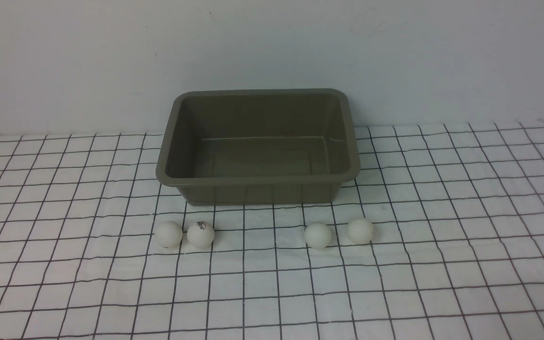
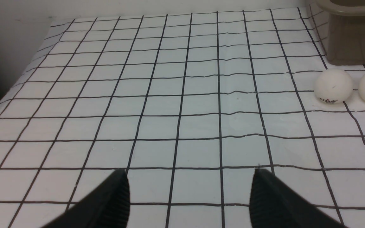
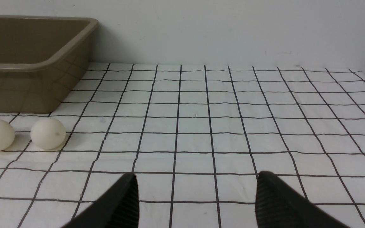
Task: Put the table tennis balls into the box on the white checkered tablecloth.
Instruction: 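Reach for and grasp a ping pong ball on the table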
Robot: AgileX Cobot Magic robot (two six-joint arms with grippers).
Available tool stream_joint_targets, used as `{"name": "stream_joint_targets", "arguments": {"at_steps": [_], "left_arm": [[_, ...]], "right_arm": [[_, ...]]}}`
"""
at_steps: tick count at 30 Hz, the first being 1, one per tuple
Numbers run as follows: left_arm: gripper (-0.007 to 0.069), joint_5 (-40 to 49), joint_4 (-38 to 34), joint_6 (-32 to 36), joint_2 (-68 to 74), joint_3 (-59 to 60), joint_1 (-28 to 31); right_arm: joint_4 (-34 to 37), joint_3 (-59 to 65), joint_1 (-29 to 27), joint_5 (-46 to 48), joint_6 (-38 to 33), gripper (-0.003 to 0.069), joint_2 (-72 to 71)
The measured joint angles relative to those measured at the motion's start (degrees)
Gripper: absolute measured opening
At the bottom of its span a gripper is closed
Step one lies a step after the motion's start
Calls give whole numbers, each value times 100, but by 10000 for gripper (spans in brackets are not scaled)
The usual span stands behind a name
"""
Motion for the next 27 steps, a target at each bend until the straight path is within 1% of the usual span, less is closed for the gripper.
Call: {"name": "stream_joint_targets", "arguments": {"at_steps": [6,7,10,16,20,24,27], "left_arm": [[459,0,0,0,0,0,0],[459,0,0,0,0,0,0],[459,0,0,0,0,0,0],[459,0,0,0,0,0,0],[459,0,0,0,0,0,0],[459,0,0,0,0,0,0],[459,0,0,0,0,0,0]], "right_arm": [[215,6,0,-105,55,451,0],[345,-1,0,-141,85,451,0],[472,-615,0,-44,150,451,0],[696,-1864,0,760,383,451,0],[727,-2616,0,1704,412,451,0],[803,-2888,0,1931,431,451,0],[1180,-2955,0,1676,447,451,0]]}}
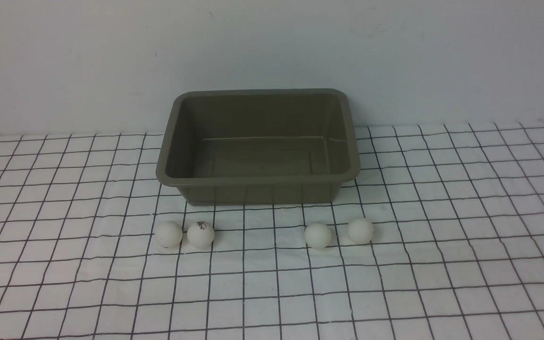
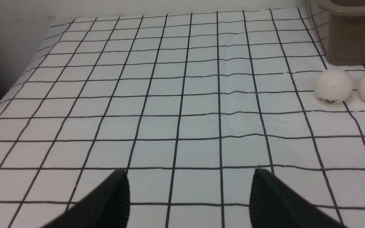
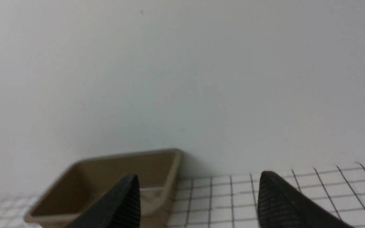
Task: Put the table tennis balls into the box on the white checkered tablecloth.
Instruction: 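Reach for and grasp a ping pong ball on the table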
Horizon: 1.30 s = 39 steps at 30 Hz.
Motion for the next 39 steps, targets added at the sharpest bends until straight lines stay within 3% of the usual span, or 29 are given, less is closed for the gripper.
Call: {"name": "stream_joint_targets", "arguments": {"at_steps": [6,12,16,24,26,29,39], "left_arm": [[459,0,0,0,0,0,0],[459,0,0,0,0,0,0],[459,0,-2,0,0,0,0],[459,0,-2,0,0,0,0],[459,0,-2,0,0,0,0],[459,0,-7,0,0,0,0],[459,0,-7,0,0,0,-63]], "right_arm": [[819,-6,0,-187,-121,451,0],[1155,-6,0,833,-158,430,160],[1308,-6,0,1636,-488,414,1053],[1474,-53,0,1815,-2409,409,3172],[1570,-352,0,1695,-3714,409,4061],[1693,-739,0,1537,-4488,409,4637],[1807,-1826,355,1526,-4971,409,6494]]}}
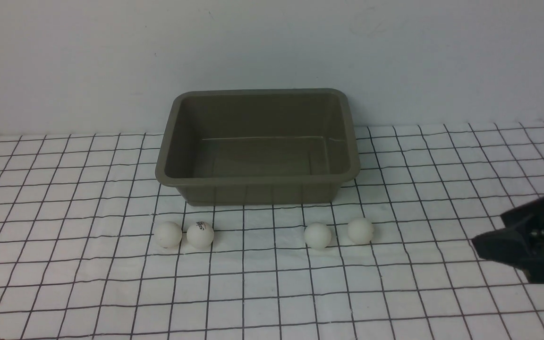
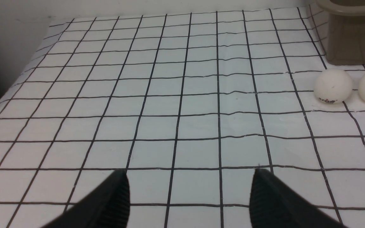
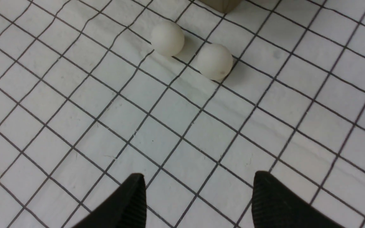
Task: Put the table tennis balls into the box on the white checkered tablecloth.
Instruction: 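Reach for and grasp a ping pong ball on the table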
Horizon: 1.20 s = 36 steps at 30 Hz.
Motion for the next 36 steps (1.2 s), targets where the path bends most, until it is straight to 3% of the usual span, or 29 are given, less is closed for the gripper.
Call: {"name": "stream_joint_targets", "arguments": {"at_steps": [6,13,26,36], "left_arm": [[459,0,0,0,0,0,-419],[459,0,0,0,0,0,-479],[459,0,-6,0,0,0,-479],[459,0,-6,0,0,0,-479]], "right_arm": [[-41,-723,469,-161,-118,409,1066],[-311,-1720,983,-289,-129,409,2720],[-317,-2830,1061,-292,162,409,4279],[-374,-2929,1281,-345,164,409,4764]]}}
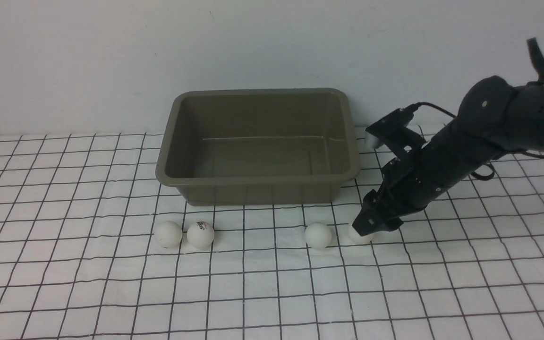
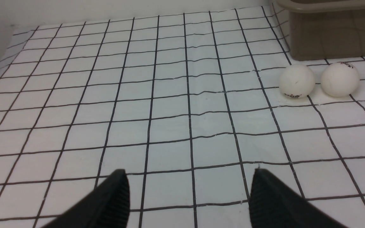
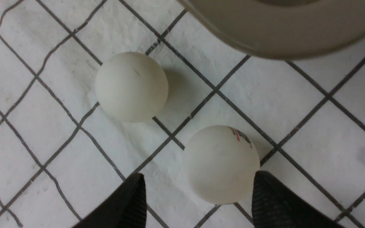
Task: Put the table tennis balls into the box on the white checkered tablecloth.
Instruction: 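Reach for and grasp a ping pong ball on the table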
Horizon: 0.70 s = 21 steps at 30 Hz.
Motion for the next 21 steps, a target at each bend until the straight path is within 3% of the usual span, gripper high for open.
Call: {"name": "stream_joint_targets", "arguments": {"at_steps": [21], "left_arm": [[459,0,0,0,0,0,0]], "right_arm": [[-349,-11,188,-522,14,409,315]]}}
